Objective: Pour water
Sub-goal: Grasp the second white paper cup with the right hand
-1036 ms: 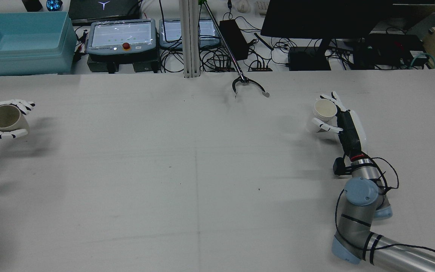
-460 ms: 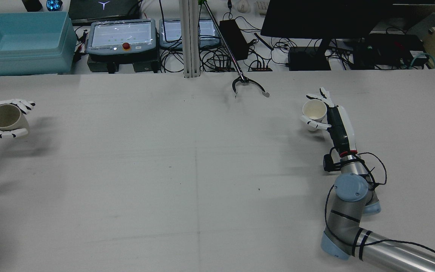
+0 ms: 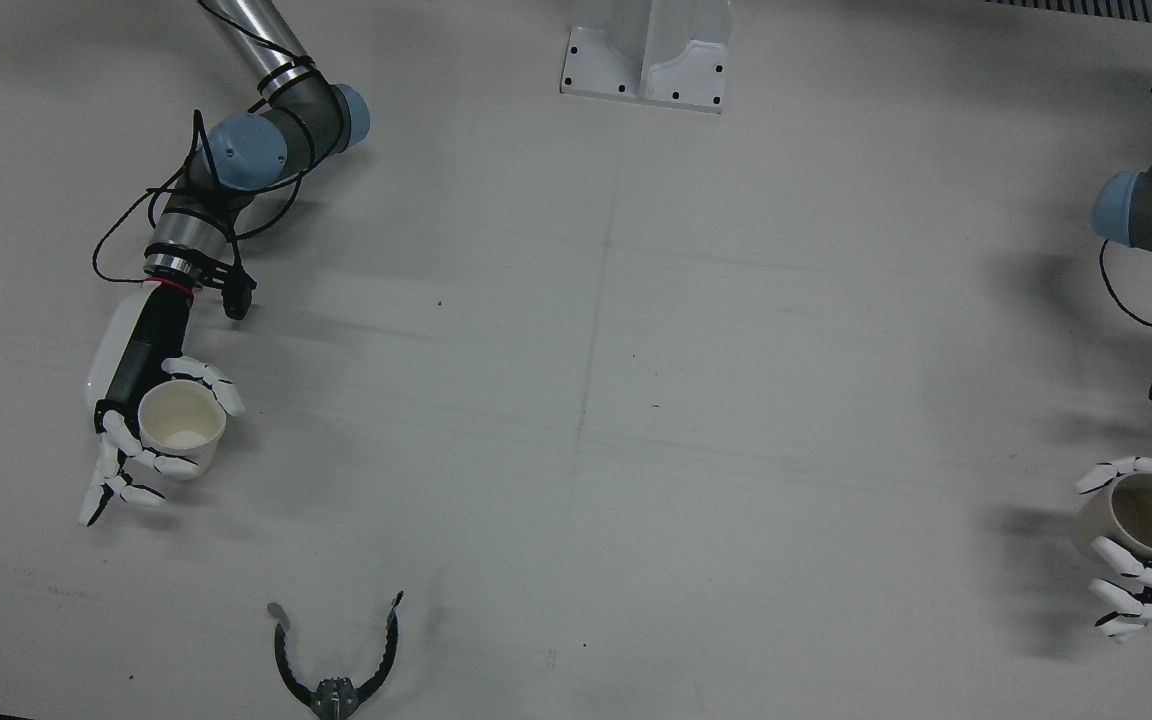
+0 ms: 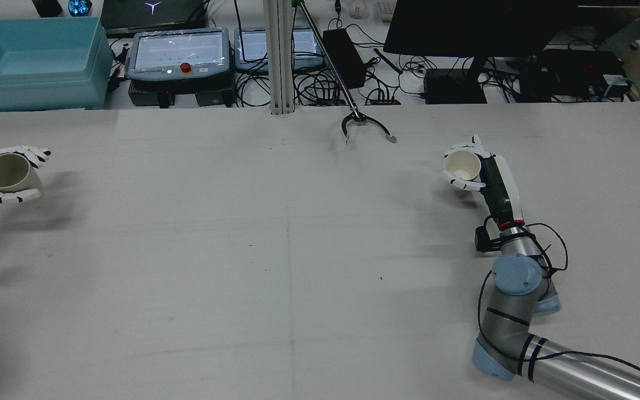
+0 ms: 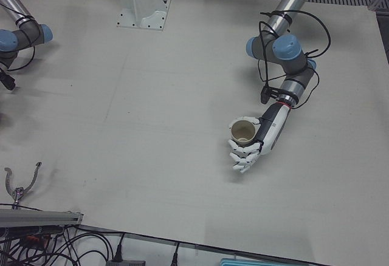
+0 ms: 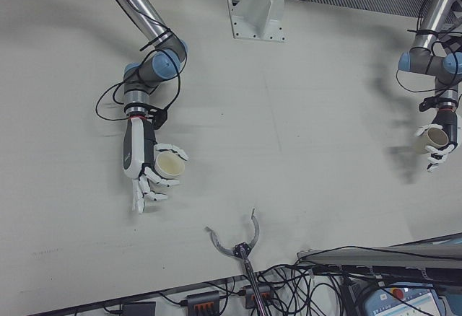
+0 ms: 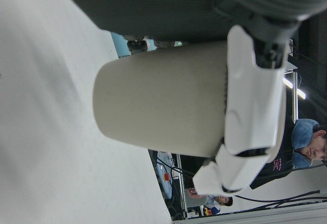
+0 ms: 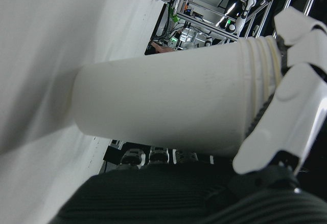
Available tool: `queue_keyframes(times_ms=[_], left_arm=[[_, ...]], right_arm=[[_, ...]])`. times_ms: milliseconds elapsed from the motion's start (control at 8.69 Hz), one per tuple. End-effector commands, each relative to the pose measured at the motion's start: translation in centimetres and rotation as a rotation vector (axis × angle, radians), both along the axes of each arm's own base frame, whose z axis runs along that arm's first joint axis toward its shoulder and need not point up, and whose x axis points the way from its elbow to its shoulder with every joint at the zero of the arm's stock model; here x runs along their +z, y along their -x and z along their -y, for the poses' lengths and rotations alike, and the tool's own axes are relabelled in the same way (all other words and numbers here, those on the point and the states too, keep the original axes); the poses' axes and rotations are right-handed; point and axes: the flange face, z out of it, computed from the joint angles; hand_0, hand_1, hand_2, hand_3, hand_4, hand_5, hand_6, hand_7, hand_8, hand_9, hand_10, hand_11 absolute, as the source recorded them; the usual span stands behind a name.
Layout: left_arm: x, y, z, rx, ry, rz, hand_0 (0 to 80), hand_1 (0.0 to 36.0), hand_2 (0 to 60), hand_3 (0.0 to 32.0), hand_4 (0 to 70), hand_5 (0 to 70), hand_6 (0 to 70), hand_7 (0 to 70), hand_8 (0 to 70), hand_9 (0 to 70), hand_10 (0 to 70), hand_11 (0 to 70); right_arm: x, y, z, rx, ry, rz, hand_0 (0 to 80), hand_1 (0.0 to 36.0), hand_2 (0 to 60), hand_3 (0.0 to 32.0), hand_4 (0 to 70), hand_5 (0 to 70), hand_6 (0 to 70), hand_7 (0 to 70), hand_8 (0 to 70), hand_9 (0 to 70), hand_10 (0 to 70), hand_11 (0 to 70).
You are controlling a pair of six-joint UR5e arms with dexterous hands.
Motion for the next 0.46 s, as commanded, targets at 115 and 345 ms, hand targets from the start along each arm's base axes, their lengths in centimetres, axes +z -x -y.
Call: queue_keyframes(times_ms=[115,345], left_arm=[[-0.2,-0.1,0.1,0.0,-0.003,-0.003,63.3,29.0,29.5,0.0,54.0,46.5,17.9,44.5,11.6,21.0,6.3,11.1],[-0.1,-0.1,0.1,0.0,-0.001,-0.002,62.9,28.5,29.0,0.0,54.0,46.4,17.9,44.4,11.5,21.0,6.4,11.1]], right_arm=[[1.1,-1.8,0.6,-0.016,0.01,-0.018,46.8,15.8,27.8,0.0,24.3,28.9,16.2,25.4,2.2,3.6,0.2,1.3],[1.7,-3.2,1.0,-0.018,0.015,-0.025,47.1,16.5,26.2,0.0,20.8,23.4,10.9,14.0,1.1,1.4,0.0,0.0]])
